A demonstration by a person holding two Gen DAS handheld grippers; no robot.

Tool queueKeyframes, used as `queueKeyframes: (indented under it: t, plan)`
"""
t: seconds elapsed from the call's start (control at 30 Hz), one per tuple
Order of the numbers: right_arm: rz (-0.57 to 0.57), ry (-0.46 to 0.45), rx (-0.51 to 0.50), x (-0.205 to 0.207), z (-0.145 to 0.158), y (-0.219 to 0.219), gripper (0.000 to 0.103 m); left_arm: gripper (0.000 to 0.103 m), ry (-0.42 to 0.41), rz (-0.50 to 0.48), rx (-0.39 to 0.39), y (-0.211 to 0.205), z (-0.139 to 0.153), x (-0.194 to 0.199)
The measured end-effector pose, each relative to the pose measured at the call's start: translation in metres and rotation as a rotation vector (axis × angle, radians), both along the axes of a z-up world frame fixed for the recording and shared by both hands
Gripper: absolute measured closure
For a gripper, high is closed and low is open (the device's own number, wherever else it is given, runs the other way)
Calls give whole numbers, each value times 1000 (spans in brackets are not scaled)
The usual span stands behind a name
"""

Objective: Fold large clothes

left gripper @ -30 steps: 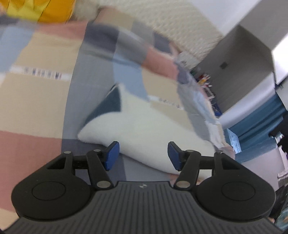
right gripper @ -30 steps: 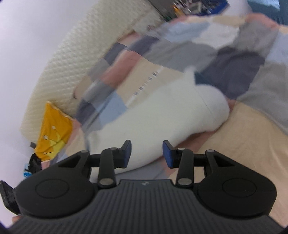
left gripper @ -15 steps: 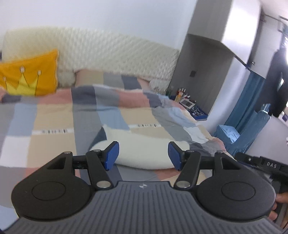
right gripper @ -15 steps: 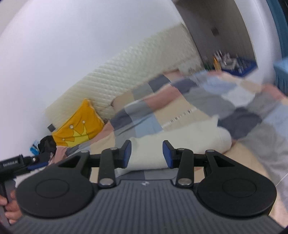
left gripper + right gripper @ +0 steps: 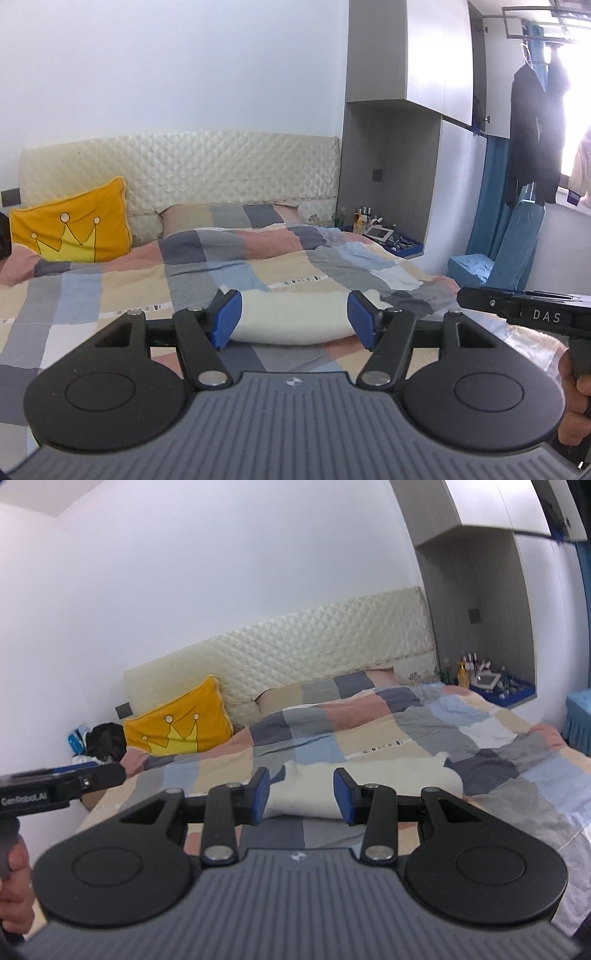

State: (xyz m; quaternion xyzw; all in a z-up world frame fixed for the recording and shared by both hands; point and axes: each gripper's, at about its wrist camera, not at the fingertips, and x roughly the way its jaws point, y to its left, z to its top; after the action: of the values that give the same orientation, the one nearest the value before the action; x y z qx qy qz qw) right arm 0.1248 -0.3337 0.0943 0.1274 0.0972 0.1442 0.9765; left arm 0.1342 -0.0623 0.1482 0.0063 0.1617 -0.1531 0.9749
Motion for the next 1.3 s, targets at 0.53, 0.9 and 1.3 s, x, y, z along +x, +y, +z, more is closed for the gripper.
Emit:
queueKeyframes:
  t: [0.53,0.9,1.3]
  plan:
    - [-22,-10,-89,-34,-71,27,61,34,-14,30,-10,13,-75,-24]
    - [-86,26,-87,-28,-107,38,61,31,7,36,-31,15,-126,-5]
    - [-117,48,-110,-38,-112,45,61,30,74,31,-63,26,-143,3]
